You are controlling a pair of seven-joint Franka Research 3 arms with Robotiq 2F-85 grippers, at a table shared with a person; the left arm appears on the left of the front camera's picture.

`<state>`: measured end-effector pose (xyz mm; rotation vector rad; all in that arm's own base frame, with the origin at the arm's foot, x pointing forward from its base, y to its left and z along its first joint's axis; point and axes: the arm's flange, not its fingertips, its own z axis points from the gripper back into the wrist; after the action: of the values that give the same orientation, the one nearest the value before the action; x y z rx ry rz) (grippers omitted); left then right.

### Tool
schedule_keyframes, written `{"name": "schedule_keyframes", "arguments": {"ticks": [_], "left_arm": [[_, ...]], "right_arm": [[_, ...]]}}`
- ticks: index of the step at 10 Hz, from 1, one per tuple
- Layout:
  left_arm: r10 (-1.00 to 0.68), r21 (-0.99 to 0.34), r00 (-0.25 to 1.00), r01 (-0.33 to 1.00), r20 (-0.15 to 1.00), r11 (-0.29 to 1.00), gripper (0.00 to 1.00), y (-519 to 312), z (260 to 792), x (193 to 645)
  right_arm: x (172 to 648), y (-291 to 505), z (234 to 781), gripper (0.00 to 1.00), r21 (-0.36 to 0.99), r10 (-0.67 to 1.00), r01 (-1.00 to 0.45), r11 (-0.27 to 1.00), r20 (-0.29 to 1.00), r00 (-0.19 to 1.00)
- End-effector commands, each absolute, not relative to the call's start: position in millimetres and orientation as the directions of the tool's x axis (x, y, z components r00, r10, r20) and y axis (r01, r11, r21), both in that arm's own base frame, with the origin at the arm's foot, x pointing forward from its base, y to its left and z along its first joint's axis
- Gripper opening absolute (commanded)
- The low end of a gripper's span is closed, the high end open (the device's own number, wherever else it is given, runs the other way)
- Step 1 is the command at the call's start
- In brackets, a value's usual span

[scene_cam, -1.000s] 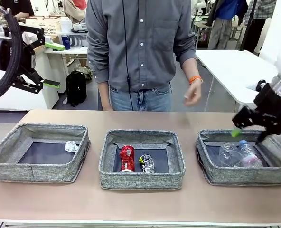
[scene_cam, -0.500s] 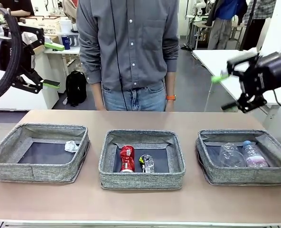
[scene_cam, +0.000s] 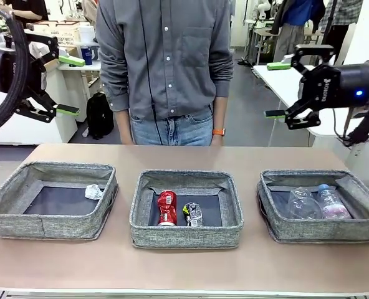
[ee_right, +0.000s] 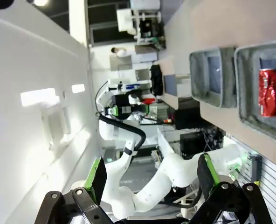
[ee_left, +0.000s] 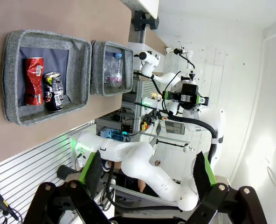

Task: Sort the waste into the appropriate baskets.
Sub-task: Place the picked waste into the Fabric basket indicated by the person.

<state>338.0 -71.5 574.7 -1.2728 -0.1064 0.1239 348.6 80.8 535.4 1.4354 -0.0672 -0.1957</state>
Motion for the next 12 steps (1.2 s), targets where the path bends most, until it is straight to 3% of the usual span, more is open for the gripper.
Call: {"name": "schedule_keyframes", "arguments": {"ticks": [1,12], "left_arm": [[0.145,-0.954,0.989,-0.039,0.004,0.297,1.0,-69.6,576.4,337.0],[0.145,-0.954,0.989,-0.039,0.004,0.297,1.0,-69.6,576.4,337.0]], "right_arm": [[350.1,66.1,538.3,1.0,0.984,-0.187,0.128,0.122,-0.104,0.977],[350.1,66.1,538.3,1.0,0.984,-0.187,0.128,0.122,-0.104,0.977]]}}
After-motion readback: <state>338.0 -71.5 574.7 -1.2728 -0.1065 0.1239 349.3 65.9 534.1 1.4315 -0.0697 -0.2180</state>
